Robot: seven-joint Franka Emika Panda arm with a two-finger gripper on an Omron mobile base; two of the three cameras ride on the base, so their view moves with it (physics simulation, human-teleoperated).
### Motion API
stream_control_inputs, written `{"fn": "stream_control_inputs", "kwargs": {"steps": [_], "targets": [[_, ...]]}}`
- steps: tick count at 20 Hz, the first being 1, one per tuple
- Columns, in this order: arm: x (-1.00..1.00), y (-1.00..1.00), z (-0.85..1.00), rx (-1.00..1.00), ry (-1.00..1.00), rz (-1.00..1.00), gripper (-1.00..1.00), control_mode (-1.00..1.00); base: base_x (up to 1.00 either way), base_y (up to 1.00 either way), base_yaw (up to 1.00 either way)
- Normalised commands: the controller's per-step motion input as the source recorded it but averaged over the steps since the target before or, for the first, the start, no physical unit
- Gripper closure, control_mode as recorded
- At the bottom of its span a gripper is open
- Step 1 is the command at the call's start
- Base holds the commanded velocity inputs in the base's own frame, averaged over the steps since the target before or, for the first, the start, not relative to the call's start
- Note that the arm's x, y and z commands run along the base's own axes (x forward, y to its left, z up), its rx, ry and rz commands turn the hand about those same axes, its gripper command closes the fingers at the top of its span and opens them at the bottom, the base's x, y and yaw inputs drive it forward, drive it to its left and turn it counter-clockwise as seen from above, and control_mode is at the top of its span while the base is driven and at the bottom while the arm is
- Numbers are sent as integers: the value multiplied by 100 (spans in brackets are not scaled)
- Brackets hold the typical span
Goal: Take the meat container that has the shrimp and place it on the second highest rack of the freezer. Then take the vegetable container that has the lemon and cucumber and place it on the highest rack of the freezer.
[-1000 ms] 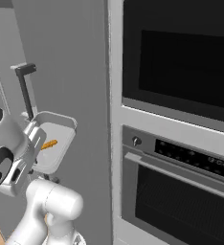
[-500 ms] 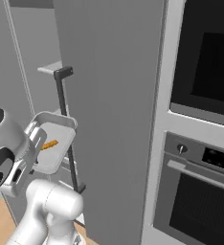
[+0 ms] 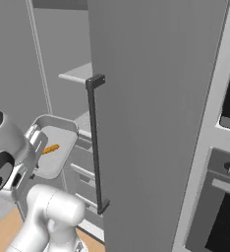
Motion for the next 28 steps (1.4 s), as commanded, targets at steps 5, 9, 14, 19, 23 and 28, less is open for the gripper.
{"fn": "stream_control_inputs", "kwargs": {"steps": [5, 9, 14, 19, 23, 28], "targets": [[0, 0, 0, 0, 0, 0, 100, 100, 0, 34, 0], [0, 0, 0, 0, 0, 0, 100, 100, 12, 29, -4], [0, 0, 0, 0, 0, 0, 100, 100, 41, 27, -9], [0, 0, 0, 0, 0, 0, 100, 100, 51, 25, -17], [0, 0, 0, 0, 0, 0, 100, 100, 54, 6, -20], [0, 0, 0, 0, 0, 0, 100, 100, 58, 0, -13]]}}
